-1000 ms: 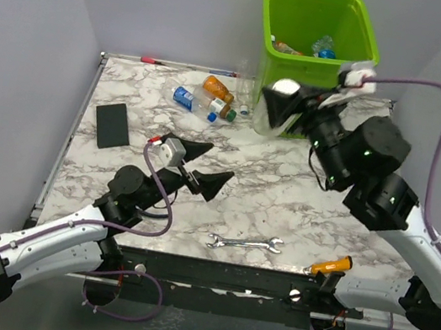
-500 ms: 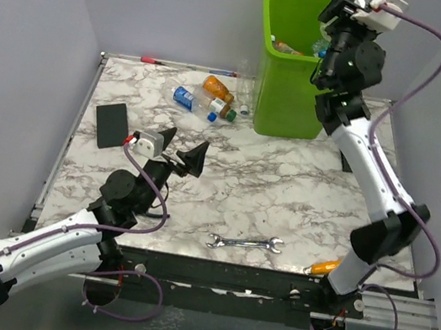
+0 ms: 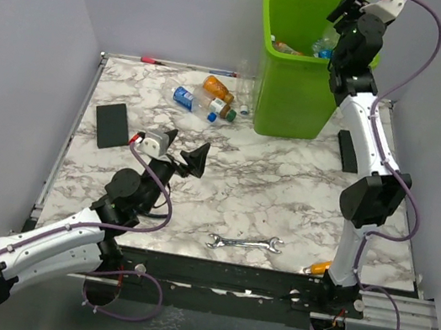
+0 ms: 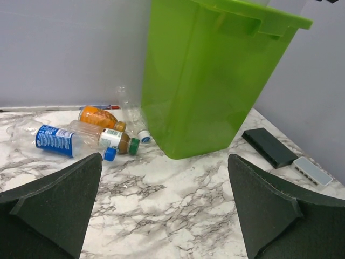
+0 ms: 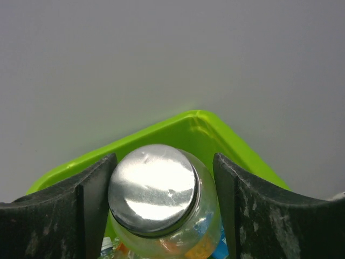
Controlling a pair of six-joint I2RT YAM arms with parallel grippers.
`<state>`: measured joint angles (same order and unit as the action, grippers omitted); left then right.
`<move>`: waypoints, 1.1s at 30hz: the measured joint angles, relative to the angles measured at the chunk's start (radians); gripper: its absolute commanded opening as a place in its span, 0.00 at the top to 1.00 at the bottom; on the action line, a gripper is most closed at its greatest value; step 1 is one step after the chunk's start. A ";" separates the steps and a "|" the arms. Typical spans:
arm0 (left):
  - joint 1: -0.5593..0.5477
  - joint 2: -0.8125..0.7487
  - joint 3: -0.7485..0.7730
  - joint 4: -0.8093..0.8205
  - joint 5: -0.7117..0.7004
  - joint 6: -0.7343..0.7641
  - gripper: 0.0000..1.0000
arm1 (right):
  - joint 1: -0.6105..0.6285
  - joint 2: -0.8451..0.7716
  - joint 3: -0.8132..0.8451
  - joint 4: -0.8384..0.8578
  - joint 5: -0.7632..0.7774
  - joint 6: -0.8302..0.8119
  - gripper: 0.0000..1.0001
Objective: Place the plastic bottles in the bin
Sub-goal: Place the plastic bottle in the trash bin.
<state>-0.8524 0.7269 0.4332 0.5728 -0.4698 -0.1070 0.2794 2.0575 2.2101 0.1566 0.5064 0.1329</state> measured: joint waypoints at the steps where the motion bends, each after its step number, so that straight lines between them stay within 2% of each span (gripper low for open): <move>1: 0.000 0.000 0.000 0.000 0.000 0.000 0.01 | -0.006 0.000 0.019 -0.021 -0.019 0.019 0.21; 6: 0.000 0.004 0.000 0.000 0.000 0.000 0.01 | -0.020 -0.001 0.088 -0.057 -0.089 0.075 0.18; 13: 0.000 0.021 0.000 -0.009 -0.001 0.001 0.01 | -0.018 -0.024 0.104 -0.108 -0.185 0.130 0.17; 19: 0.000 0.028 0.000 -0.025 -0.019 0.002 0.01 | -0.001 -0.202 -0.008 -0.136 -0.278 0.170 0.22; 24: 0.000 0.051 0.005 -0.045 -0.040 0.000 0.01 | 0.050 -0.512 -0.284 -0.099 -0.394 0.208 0.24; 29: 0.002 0.096 0.048 -0.100 -0.087 -0.008 0.01 | 0.091 -0.805 -0.621 -0.046 -0.599 0.246 0.24; 33: 0.054 0.159 0.108 -0.177 -0.127 -0.066 0.01 | 0.103 -1.004 -0.901 -0.037 -0.738 0.291 0.24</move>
<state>-0.7982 0.8864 0.5415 0.3958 -0.5972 -0.1726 0.3824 1.0534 1.3090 0.1196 -0.2314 0.4236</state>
